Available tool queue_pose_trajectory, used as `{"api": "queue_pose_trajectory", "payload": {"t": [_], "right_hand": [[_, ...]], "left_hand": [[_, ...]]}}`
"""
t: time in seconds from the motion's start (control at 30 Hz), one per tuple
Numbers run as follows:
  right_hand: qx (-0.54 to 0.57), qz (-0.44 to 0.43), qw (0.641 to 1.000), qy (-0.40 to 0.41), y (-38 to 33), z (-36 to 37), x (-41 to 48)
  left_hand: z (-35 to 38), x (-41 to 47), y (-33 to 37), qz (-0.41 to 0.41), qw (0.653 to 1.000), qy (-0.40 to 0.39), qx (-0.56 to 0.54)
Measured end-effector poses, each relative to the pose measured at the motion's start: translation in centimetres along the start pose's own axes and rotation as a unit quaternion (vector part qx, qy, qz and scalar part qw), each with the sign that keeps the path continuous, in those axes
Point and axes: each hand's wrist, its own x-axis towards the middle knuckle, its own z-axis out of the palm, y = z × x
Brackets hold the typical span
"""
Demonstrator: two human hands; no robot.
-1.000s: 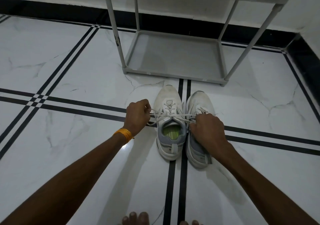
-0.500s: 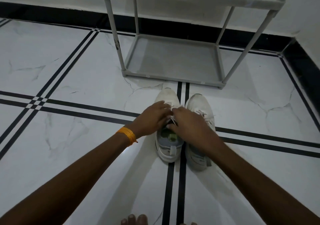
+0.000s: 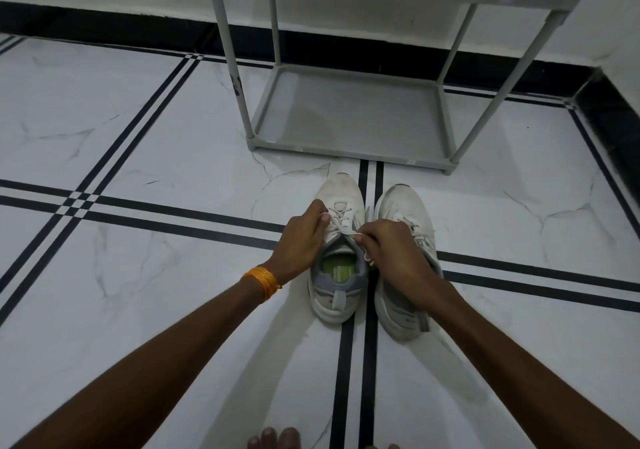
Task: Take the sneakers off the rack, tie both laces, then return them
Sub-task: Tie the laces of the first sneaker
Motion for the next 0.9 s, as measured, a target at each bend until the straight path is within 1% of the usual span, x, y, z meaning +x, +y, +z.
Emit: {"api": "queue_pose_trajectory", "payload": {"t": [0.07,0.1,0.13,0.2,0.23,0.3,0.37,0.47,0.57,0.63,0.7,0.73,0.8,0.83,0.87,0.9], "right_hand": [[-0.078,-0.004,0.997,-0.007,-0.4,0.3,-0.1],[-0.109,-0.008,0.994,-0.006,-0.5,0.5,-0.3],[-0.127,-0.013,0.992,-0.005,-0.6,0.6,-0.5],[-0.147,-0.019,0.989,0.002,-0.6,0.5,-1.1],[-0.153,-0.019,0.988,0.001,-0.5,0.5,-1.4],[-0.163,-0.015,0.987,-0.011,-0.4,0.6,-1.8],[-0.163,-0.011,0.986,-0.019,-0.3,0.7,-1.8],[-0.176,-0.015,0.984,-0.026,-0.3,0.9,-1.6],[-0.172,-0.010,0.984,-0.035,-0.5,1.1,-1.3],[-0.154,-0.023,0.986,-0.053,-1.0,1.5,-0.5],[-0.093,-0.043,0.993,-0.056,-1.3,1.5,-0.3],[-0.052,-0.040,0.997,-0.044,-1.0,1.2,-0.5],[0.005,0.029,1.000,0.007,0.1,-0.3,-1.6],[0.002,0.072,0.996,0.043,1.2,-1.3,-2.3],[-0.028,0.111,0.991,0.067,2.5,-2.3,-2.9],[-0.063,0.146,0.985,0.072,3.9,-3.1,-3.3]], "left_hand": [[0.5,0.2,0.3,-0.080,0.992,0.038,-0.084],[0.5,0.5,0.3,-0.106,0.987,0.060,-0.103],[0.3,0.9,0.1,-0.112,0.986,0.082,-0.091],[-0.5,1.6,-0.6,-0.096,0.990,0.104,0.004],[-0.9,1.8,-0.7,-0.080,0.991,0.099,0.051],[-1.2,1.8,-0.7,-0.041,0.990,0.078,0.109],[-1.3,1.7,-0.5,-0.017,0.989,0.068,0.132],[-1.3,1.5,-0.6,-0.011,0.988,0.068,0.138],[-1.5,1.5,-1.1,-0.015,0.988,0.072,0.136],[-2.1,1.4,-1.6,-0.027,0.986,0.094,0.138],[-2.7,1.3,-2.5,-0.044,0.982,0.115,0.141],[-3.0,1.1,-2.7,-0.051,0.982,0.115,0.144],[-3.5,0.7,-3.0,-0.055,0.980,0.106,0.157],[-3.8,0.6,-3.0,-0.051,0.978,0.103,0.175],[-4.0,0.6,-2.8,-0.038,0.972,0.103,0.206],[-4.1,0.6,-2.6,-0.018,0.964,0.105,0.242]]}}
